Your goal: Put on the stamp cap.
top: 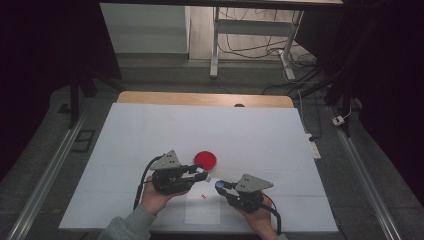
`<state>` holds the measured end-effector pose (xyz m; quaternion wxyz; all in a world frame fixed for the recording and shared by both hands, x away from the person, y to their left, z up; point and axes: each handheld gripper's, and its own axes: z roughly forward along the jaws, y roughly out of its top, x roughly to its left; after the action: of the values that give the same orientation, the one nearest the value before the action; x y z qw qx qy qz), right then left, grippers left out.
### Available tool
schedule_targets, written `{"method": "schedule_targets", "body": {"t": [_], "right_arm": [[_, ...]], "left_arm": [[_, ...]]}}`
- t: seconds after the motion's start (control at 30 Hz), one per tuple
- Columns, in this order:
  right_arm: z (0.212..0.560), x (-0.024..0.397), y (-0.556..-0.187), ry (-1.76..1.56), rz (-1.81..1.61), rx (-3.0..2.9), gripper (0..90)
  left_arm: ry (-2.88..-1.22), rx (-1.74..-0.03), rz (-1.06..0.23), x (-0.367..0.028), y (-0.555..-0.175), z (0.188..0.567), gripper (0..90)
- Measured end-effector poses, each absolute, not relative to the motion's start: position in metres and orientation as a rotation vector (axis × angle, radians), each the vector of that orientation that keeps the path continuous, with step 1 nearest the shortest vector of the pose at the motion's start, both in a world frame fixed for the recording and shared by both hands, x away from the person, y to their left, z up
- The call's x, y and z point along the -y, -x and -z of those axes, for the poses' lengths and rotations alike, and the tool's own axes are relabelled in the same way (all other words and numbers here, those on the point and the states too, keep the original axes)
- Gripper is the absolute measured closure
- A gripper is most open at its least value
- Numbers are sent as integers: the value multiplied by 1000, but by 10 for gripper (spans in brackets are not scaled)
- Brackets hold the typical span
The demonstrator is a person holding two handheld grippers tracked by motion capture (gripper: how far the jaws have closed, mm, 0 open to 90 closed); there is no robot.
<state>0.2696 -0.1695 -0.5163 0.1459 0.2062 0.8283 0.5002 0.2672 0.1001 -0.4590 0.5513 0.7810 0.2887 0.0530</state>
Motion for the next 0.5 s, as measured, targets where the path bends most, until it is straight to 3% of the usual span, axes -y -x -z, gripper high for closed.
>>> {"method": "schedule_targets", "body": {"t": [0.5], "right_arm": [[516, 154, -272, -560, -1465, -2387, 736]], "left_arm": [[-1862, -665, -114, -90, -270, 460, 654]]}}
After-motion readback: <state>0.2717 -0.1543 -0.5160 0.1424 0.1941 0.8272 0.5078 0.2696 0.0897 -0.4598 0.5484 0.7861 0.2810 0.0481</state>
